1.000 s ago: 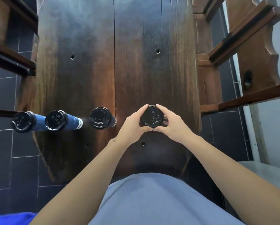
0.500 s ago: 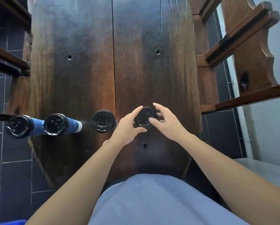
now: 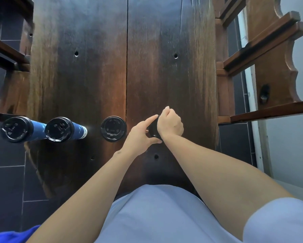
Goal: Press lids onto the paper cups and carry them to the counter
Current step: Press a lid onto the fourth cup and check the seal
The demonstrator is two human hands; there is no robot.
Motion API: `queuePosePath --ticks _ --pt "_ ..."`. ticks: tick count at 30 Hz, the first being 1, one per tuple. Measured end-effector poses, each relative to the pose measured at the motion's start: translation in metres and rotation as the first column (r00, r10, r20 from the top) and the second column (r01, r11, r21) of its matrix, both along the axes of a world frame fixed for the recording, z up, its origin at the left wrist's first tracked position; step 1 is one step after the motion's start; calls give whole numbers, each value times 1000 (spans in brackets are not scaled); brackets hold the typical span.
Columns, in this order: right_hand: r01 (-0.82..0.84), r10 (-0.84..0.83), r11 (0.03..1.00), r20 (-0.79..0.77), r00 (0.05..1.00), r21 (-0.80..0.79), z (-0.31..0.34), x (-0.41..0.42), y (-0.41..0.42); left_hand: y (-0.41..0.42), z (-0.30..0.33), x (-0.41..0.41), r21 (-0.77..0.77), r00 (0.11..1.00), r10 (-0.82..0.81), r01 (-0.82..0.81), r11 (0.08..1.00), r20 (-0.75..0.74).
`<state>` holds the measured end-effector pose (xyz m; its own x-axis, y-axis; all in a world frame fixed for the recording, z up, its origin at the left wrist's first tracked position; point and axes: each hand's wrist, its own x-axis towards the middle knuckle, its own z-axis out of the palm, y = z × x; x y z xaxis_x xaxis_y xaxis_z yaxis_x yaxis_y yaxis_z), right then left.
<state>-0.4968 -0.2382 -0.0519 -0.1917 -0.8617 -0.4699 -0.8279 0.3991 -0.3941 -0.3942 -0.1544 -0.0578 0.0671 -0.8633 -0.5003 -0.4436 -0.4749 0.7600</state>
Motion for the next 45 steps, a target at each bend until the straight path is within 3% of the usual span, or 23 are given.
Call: queuePosePath --ticks 13,23,30,32,34,36,39,45 --pt "-119 98 986 -177 979 -116 -11 6 5 7 -9 -1 -48 990 101 -106 993 -100" --pt "-106 81 987 -199 977 -118 -8 11 5 7 -8 1 -59 990 84 -92 994 -115" --pt "-88 88 996 -67 994 16 -1 1 0 7 -3 2 -42 993 51 -55 998 -105" --pt "-127 116 989 122 986 81 4 -9 -4 7 -2 3 -46 993 44 -49 998 -109" --pt "-215 161 970 368 916 109 11 -28 -4 8 -1 5 -52 994 32 -37 998 -106" --pt "-321 243 944 498 833 76 15 -52 0 8 -3 5 -62 994 23 -29 998 -106" --pt "-437 328 896 548 769 77 16 -83 10 7 -3 5 -66 995 19 -26 997 -103" --pt "-436 316 894 548 775 101 11 -94 16 3 1 5 -43 996 -10 7 999 -83"
